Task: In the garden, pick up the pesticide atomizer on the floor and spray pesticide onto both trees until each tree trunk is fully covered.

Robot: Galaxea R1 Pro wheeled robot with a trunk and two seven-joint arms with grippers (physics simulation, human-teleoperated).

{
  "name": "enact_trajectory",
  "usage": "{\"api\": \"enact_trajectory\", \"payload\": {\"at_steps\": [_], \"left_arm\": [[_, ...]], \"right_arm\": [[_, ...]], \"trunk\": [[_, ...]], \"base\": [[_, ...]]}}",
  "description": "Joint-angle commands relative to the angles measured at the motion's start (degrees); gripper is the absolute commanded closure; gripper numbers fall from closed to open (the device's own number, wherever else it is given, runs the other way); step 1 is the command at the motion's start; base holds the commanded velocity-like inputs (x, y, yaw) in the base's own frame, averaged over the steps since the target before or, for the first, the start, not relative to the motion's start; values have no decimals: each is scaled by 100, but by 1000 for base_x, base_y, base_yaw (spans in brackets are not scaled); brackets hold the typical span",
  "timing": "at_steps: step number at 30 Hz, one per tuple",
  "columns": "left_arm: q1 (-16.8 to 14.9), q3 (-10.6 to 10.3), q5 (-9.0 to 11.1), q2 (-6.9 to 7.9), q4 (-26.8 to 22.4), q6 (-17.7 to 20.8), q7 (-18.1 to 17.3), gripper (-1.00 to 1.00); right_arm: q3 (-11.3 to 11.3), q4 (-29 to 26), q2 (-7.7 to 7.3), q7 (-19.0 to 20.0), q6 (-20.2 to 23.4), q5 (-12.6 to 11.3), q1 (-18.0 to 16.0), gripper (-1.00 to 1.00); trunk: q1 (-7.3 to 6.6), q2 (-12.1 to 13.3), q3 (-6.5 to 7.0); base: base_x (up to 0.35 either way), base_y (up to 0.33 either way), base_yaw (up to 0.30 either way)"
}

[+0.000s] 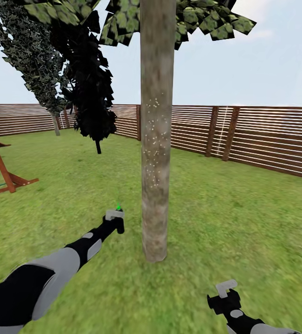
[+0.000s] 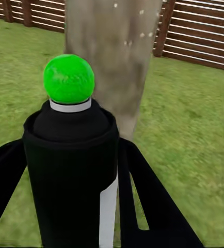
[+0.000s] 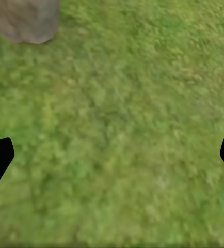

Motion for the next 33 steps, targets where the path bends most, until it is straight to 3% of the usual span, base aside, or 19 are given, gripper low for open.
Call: {"api": "enact_trajectory", "payload": {"at_steps": [1, 11, 20, 33], "left_arm": [[49, 39, 21, -3, -4, -2, -30, 100], [401, 43, 29, -35, 4, 36, -83, 100], [442, 36, 29, -141, 4, 25, -84, 100], [442, 35, 29, -159, -2, 28, -93, 100]], "right_arm": [[0, 0, 0, 0, -3, 0, -1, -100], [-10, 8, 39, -9, -25, -32, -3, -100], [-18, 10, 53, -13, -22, -44, 2, -100], [-18, 10, 61, -5, -24, -38, 2, -100]], "trunk": [[0, 0, 2], [0, 0, 2], [0, 0, 2], [0, 0, 2]], "base": [[0, 0, 0], [85, 0, 0], [181, 17, 0], [185, 253, -112]]}}
